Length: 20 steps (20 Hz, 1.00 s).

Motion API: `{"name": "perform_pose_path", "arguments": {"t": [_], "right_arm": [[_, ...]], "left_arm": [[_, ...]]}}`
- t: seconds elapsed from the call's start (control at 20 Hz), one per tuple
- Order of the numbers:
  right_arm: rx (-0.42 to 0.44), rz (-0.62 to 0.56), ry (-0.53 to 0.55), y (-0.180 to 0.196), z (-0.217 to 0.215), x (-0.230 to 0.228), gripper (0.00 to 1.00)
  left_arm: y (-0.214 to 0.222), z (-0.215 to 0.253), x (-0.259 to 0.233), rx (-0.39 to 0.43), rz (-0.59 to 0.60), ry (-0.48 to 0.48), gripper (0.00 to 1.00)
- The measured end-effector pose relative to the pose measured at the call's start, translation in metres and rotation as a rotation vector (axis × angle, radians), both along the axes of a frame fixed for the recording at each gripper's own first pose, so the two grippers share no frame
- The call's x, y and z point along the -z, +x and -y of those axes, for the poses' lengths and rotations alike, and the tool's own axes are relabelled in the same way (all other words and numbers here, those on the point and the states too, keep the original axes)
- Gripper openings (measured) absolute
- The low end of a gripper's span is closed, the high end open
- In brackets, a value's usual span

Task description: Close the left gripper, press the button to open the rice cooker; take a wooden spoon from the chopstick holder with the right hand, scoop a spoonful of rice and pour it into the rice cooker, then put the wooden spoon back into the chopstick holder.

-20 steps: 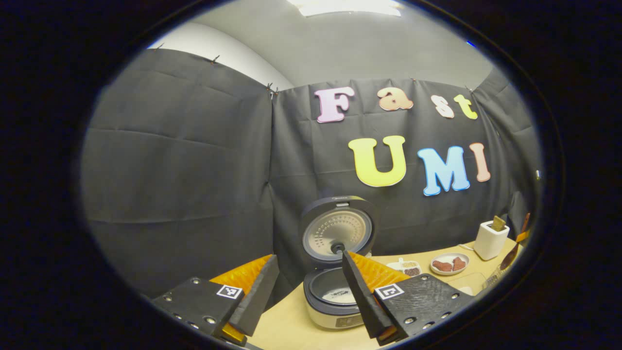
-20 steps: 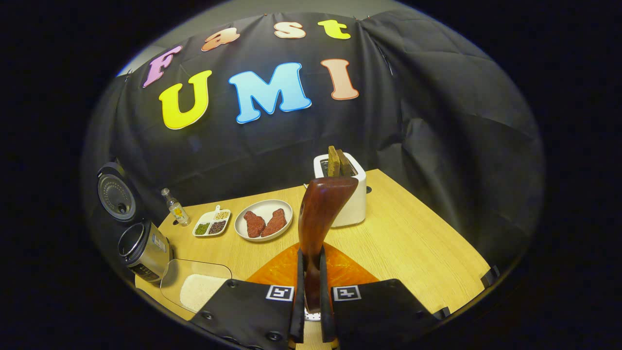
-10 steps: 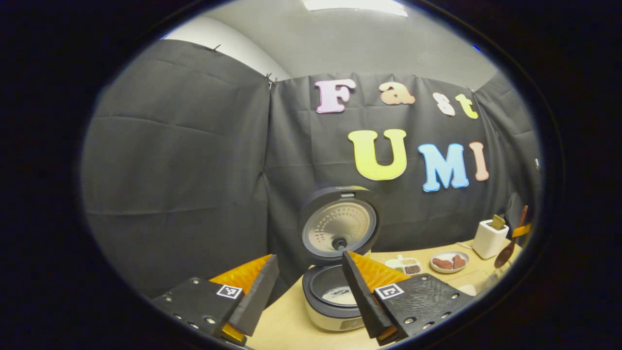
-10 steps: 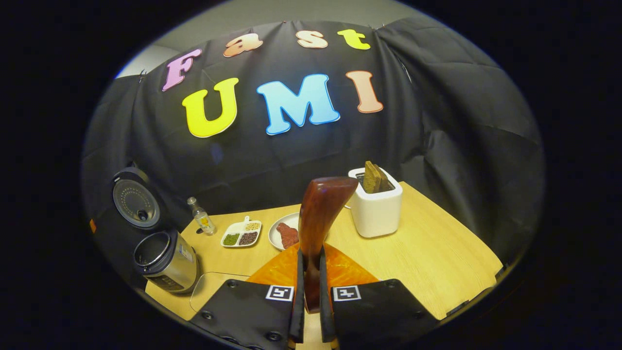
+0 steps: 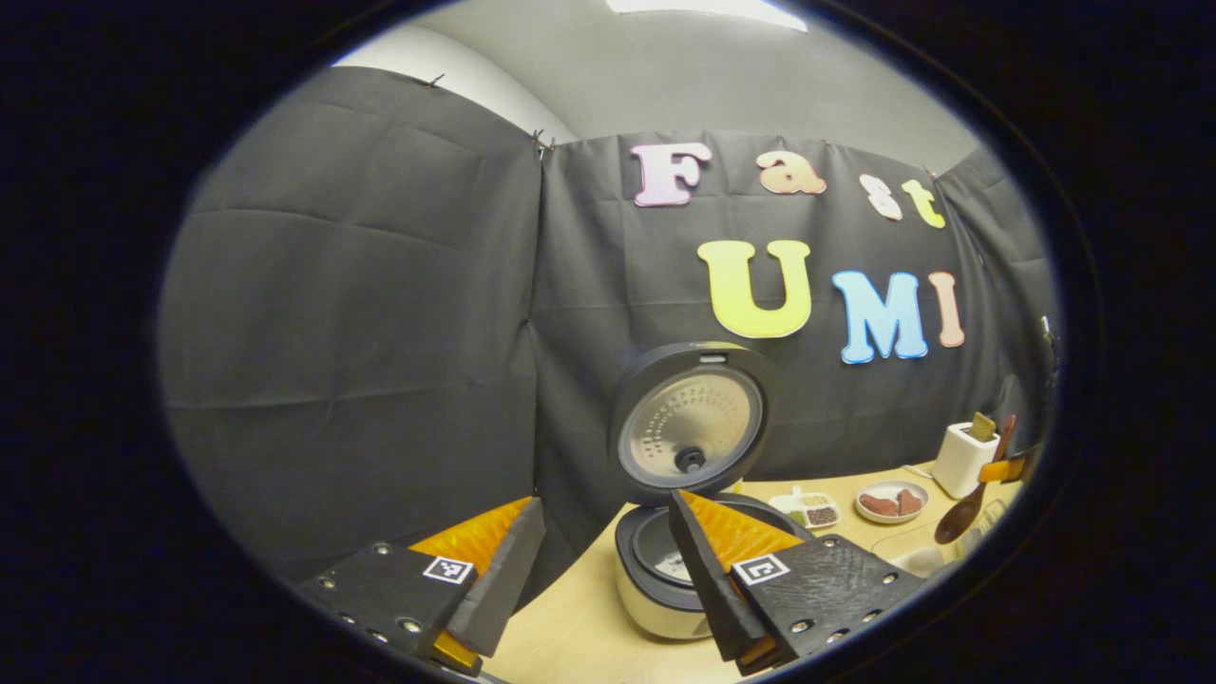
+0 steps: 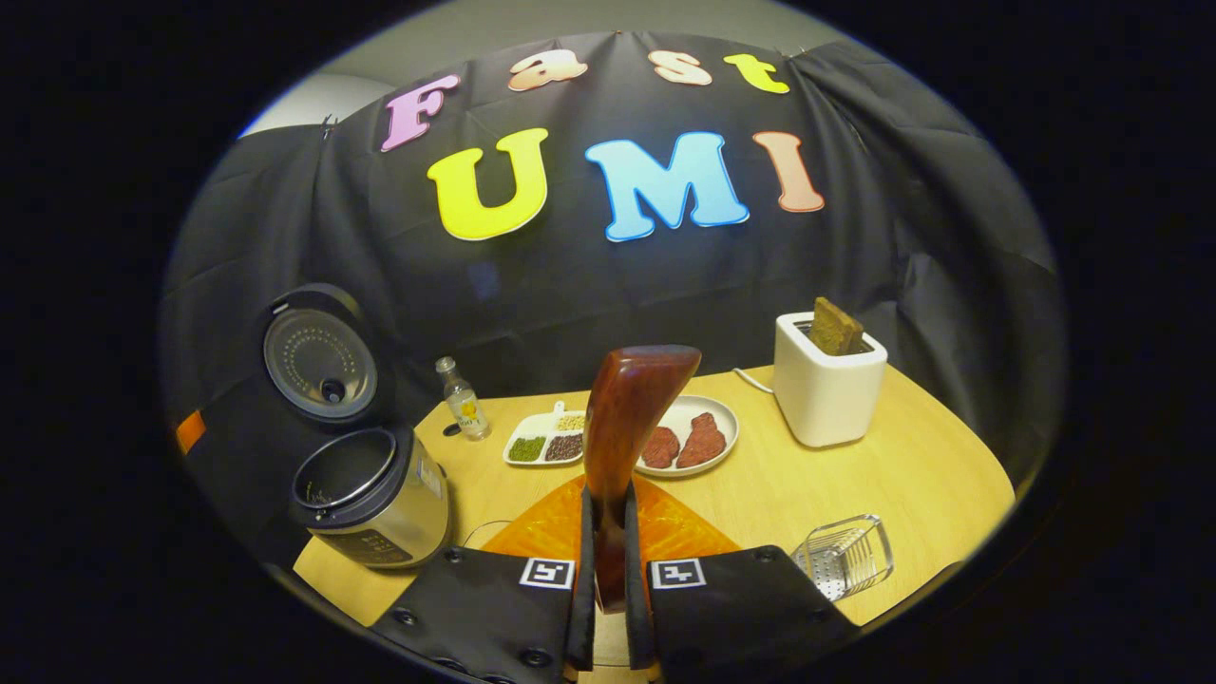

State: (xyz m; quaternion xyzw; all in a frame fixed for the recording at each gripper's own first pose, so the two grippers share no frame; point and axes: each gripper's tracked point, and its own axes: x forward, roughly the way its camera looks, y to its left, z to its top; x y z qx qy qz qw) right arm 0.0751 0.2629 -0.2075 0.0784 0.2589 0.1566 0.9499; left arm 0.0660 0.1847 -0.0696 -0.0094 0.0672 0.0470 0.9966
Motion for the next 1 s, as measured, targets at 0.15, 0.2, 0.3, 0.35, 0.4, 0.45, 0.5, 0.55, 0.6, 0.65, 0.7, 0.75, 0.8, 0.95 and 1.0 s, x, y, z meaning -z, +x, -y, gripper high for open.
{"name": "perform_pose_path", "arguments": {"t": [0.15,0.2,0.3,0.35,0.4,0.45,0.5,0.55,0.6,0.65,0.7,0.75,0.8,0.95,1.0], "right_arm": [[-0.044,-0.022,-0.039,-0.007,-0.022,0.026,0.15],[-0.054,-0.026,-0.055,-0.009,-0.027,0.033,0.15],[-0.072,-0.029,-0.086,-0.012,-0.036,0.045,0.15],[-0.083,-0.031,-0.104,-0.013,-0.040,0.050,0.15],[-0.095,-0.035,-0.120,-0.016,-0.044,0.056,0.15],[-0.108,-0.044,-0.129,-0.021,-0.049,0.061,0.12],[-0.117,-0.047,-0.129,-0.025,-0.054,0.063,0.12],[-0.121,-0.037,-0.130,-0.028,-0.058,0.061,0.16],[-0.134,-0.039,-0.128,-0.032,-0.064,0.062,0.15],[-0.151,-0.046,-0.118,-0.036,-0.070,0.062,0.16],[-0.168,-0.055,-0.104,-0.042,-0.077,0.061,0.16],[-0.181,-0.063,-0.089,-0.046,-0.082,0.060,0.16],[-0.192,-0.072,-0.076,-0.051,-0.085,0.060,0.16],[-0.199,-0.112,-0.018,-0.058,-0.090,0.059,0.16],[-0.185,-0.132,0.014,-0.058,-0.088,0.058,0.16]], "left_arm": [[-0.004,-0.009,0.008,-0.012,-0.014,-0.006,0.80],[-0.005,-0.011,0.010,-0.017,-0.022,-0.007,0.80],[-0.010,-0.016,0.014,-0.023,-0.032,-0.005,0.80],[-0.011,-0.017,0.015,-0.025,-0.034,-0.005,0.80],[-0.011,-0.017,0.016,-0.027,-0.036,-0.008,0.80],[-0.010,-0.017,0.019,-0.029,-0.040,-0.012,0.80],[-0.009,-0.016,0.020,-0.030,-0.042,-0.016,0.80],[-0.010,-0.015,0.021,-0.031,-0.043,-0.020,0.80],[-0.010,-0.014,0.019,-0.031,-0.043,-0.023,0.80],[-0.011,-0.012,0.020,-0.029,-0.043,-0.025,0.80],[-0.011,-0.011,0.019,-0.026,-0.042,-0.025,0.80],[-0.011,-0.009,0.020,-0.025,-0.041,-0.024,0.80],[-0.011,-0.008,0.019,-0.023,-0.039,-0.025,0.80],[-0.014,-0.003,0.016,-0.017,-0.033,-0.030,0.80],[-0.014,-0.002,0.015,-0.016,-0.032,-0.028,0.80]]}}
